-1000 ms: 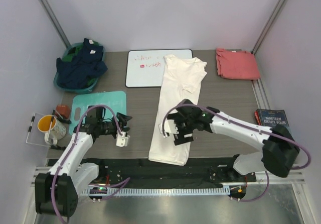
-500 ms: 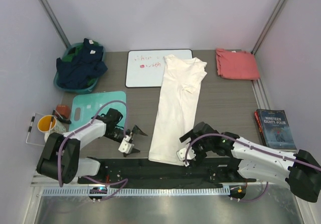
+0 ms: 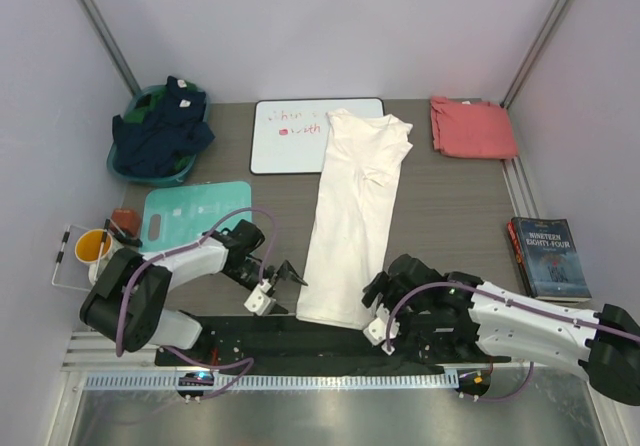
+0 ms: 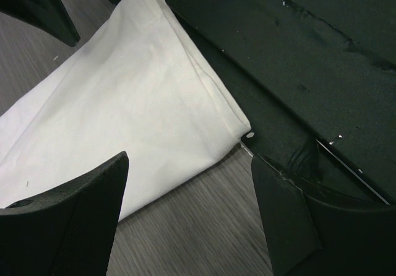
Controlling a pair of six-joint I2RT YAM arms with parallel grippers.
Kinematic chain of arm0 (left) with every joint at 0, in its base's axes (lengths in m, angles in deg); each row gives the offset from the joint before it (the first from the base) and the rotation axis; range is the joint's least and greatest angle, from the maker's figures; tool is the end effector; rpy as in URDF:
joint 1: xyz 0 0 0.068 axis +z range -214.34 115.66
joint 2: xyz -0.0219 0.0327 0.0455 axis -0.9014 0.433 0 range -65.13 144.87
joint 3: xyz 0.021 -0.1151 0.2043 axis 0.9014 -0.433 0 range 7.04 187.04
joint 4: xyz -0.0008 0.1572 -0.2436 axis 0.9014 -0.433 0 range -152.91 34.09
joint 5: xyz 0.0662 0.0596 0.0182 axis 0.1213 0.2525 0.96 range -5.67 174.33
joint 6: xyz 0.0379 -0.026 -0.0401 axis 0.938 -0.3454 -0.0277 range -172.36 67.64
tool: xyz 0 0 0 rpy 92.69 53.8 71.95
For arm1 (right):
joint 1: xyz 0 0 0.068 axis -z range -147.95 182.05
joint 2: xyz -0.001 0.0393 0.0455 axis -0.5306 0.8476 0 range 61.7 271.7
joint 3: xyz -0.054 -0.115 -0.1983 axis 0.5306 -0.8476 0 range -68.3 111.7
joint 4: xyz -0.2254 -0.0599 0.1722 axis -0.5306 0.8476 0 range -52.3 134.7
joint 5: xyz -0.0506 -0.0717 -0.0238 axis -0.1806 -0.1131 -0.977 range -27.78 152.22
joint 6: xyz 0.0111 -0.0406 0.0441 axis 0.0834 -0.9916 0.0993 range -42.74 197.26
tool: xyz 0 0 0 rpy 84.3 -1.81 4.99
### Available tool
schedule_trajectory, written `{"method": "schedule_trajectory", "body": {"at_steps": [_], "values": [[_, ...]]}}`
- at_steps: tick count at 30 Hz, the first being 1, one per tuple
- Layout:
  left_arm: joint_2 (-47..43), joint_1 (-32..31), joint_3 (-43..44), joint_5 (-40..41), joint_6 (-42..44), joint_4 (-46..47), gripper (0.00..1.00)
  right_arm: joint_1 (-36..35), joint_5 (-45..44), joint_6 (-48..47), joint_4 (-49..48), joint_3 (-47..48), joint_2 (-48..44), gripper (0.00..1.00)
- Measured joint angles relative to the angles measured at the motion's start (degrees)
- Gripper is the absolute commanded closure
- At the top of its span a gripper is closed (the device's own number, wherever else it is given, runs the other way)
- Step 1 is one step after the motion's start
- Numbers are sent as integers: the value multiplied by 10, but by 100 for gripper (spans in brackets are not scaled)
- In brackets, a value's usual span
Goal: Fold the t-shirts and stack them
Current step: Fold the tshirt
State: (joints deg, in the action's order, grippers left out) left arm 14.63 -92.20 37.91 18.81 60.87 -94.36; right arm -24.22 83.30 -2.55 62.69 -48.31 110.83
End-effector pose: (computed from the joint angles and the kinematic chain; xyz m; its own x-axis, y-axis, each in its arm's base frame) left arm 0.1667 -0.1351 0.0744 0.5605 0.1344 -0.8172 0.7204 -0.5658 0.4011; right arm 0.1033 0.1841 0.1078 0.7993 -0.4567 -0.3906 -0.6009 -0.6026 -0.5251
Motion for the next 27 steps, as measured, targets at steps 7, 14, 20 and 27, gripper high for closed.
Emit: {"method": "schedule_trajectory", "body": {"at_steps": [7, 14, 20, 27], "values": [[8, -22, -17, 4, 0, 26, 21, -10, 23, -9, 99, 2, -16, 16], [28, -42, -21, 10, 0, 46, 23, -22, 19, 10, 41, -14, 2, 18], [53, -59, -23, 18, 0, 69, 25, -41, 2, 52, -33, -14, 70, 23], [71, -79, -24, 24, -1, 100, 40, -60, -18, 88, -42, -8, 90, 30]]}}
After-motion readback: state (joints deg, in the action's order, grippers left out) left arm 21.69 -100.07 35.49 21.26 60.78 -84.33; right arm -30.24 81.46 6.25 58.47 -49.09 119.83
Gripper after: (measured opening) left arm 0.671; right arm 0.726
